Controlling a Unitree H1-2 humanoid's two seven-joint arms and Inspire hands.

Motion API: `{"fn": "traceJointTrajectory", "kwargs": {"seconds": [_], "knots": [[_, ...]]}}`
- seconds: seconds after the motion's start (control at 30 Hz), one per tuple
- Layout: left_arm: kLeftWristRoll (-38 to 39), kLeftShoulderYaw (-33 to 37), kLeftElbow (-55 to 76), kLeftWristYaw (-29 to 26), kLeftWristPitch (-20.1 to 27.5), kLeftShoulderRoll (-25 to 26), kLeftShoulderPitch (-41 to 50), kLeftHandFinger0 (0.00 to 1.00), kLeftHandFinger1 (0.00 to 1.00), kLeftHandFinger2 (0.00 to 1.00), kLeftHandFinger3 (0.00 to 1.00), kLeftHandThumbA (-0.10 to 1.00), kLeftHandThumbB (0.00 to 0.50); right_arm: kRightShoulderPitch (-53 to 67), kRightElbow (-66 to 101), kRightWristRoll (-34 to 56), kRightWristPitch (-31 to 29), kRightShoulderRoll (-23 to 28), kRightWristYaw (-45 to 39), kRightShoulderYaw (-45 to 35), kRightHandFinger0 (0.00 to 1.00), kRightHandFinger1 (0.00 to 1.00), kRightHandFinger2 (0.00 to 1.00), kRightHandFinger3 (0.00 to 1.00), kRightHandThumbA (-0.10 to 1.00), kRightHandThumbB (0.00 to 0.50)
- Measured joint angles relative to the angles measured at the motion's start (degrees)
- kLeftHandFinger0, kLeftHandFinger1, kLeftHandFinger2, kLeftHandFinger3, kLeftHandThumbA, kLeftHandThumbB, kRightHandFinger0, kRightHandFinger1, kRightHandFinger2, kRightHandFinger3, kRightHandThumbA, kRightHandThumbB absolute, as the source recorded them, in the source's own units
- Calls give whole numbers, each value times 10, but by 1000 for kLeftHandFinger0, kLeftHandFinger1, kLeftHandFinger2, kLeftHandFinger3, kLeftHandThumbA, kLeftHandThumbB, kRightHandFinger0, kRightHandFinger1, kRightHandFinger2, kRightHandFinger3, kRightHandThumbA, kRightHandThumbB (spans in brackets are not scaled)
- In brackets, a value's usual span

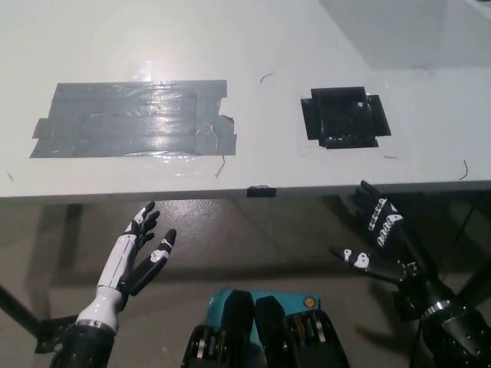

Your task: A white bottle is kept in the middle of the desk infront of the robot and the robot picks it up with its right hand and passes it to a person

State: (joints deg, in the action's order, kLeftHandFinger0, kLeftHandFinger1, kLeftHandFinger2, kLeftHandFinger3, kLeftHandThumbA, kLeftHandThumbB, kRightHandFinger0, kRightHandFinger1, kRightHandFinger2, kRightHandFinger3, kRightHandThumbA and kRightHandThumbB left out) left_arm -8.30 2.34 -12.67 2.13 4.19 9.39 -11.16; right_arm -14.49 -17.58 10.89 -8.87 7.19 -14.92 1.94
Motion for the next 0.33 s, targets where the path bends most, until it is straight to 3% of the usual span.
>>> {"fn": "traceJointTrajectory", "kwargs": {"seconds": [0.33], "knots": [[-3, 0, 1, 0, 0, 0, 1, 1000, 1000, 1000, 1000, 555, 0, 1, 0, -4, -1, 0, -2, 0, 1000, 1000, 1000, 1000, 874, 443]]}}
